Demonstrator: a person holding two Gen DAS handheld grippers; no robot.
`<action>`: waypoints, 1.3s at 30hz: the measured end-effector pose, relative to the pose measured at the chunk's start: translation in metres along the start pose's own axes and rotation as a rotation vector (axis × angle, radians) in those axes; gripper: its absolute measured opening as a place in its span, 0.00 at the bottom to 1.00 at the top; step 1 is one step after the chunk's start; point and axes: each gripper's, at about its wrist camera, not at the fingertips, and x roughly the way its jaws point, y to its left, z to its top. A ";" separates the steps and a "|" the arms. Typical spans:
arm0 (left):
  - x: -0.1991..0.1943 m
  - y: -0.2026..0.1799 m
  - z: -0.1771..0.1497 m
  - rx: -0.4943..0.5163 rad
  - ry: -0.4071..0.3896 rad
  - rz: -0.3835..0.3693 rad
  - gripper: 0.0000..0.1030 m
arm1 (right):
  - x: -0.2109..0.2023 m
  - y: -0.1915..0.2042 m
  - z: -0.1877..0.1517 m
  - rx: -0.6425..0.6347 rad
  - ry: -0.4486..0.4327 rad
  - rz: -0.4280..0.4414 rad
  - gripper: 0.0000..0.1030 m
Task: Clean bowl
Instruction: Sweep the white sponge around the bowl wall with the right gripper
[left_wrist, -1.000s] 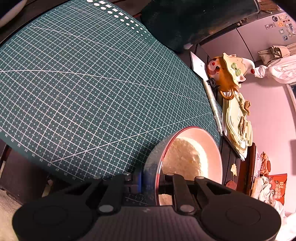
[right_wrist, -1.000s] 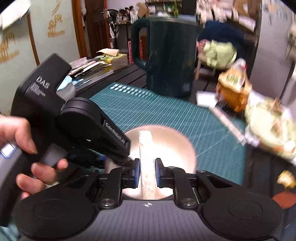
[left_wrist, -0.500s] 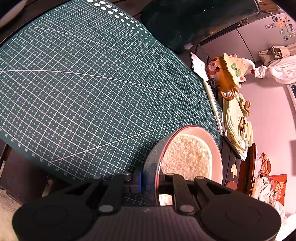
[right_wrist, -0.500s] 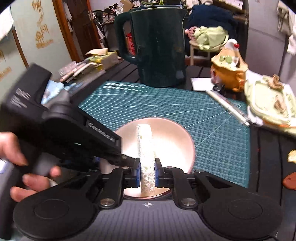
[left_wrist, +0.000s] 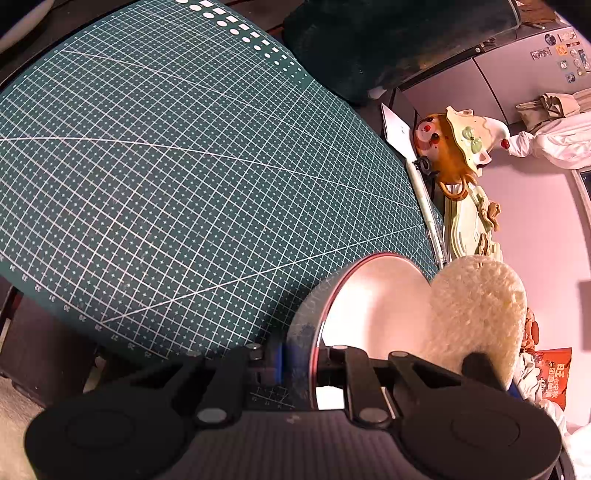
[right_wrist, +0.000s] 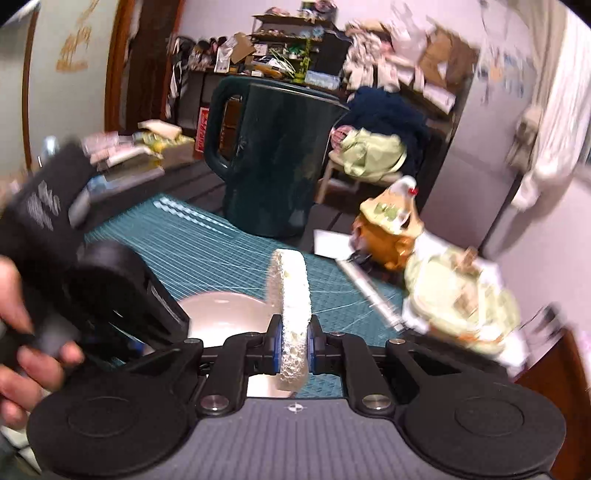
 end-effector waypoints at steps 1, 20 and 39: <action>-0.001 0.000 0.000 0.000 0.000 0.000 0.14 | 0.003 -0.007 0.000 0.056 0.028 0.053 0.11; 0.001 0.008 -0.001 -0.009 -0.002 -0.001 0.15 | 0.007 0.015 -0.008 -0.086 -0.032 -0.145 0.11; 0.001 -0.001 0.000 0.008 -0.004 0.005 0.15 | 0.030 0.010 -0.017 -0.024 0.116 -0.015 0.11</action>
